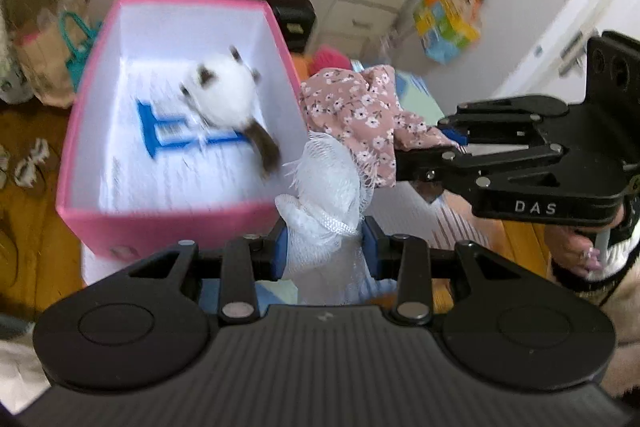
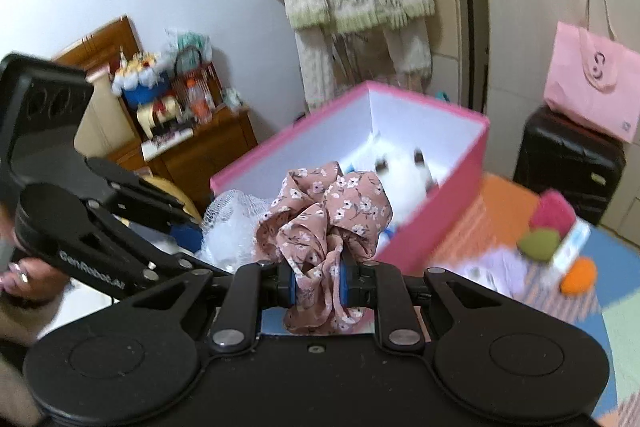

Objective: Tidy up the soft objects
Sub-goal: 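Carry the mesh bag with the left tool while the right tool carries the scrunchie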

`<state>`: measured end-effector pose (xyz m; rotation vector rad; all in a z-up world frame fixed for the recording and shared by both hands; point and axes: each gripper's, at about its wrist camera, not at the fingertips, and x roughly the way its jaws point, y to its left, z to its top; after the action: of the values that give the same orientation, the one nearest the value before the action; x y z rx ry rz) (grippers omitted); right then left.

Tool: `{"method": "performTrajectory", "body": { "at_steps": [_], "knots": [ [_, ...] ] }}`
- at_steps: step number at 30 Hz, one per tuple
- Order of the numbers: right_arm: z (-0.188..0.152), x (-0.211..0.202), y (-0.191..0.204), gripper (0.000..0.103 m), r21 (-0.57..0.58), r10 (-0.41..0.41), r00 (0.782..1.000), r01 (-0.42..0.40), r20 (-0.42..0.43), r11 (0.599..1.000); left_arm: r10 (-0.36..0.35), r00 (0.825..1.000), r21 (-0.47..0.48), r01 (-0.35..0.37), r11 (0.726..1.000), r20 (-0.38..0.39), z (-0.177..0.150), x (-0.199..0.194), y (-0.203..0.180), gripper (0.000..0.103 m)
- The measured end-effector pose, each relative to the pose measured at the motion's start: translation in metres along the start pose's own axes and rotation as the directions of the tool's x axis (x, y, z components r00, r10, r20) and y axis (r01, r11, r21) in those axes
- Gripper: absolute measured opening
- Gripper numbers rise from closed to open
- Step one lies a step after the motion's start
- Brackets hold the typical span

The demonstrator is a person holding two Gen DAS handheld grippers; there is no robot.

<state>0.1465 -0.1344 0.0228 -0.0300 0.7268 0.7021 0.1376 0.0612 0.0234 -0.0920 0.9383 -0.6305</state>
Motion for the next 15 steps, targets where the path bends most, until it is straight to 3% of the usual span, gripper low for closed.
{"method": "performTrajectory", "body": {
  "at_steps": [8,15],
  "knots": [
    [0.055,0.045,-0.038,0.023,0.054,0.005,0.994,-0.011,0.110,0.998,0.131,0.978,-0.011,-0.131,0.991,0.160,0.050,0.009,0.034,0.036],
    [0.083,0.102,-0.066,0.023,0.063,-0.023,0.998,0.019,0.057,0.998,0.220,0.963,-0.062,-0.213,0.975,0.156,0.088,0.050,0.067,0.036]
  ]
}}
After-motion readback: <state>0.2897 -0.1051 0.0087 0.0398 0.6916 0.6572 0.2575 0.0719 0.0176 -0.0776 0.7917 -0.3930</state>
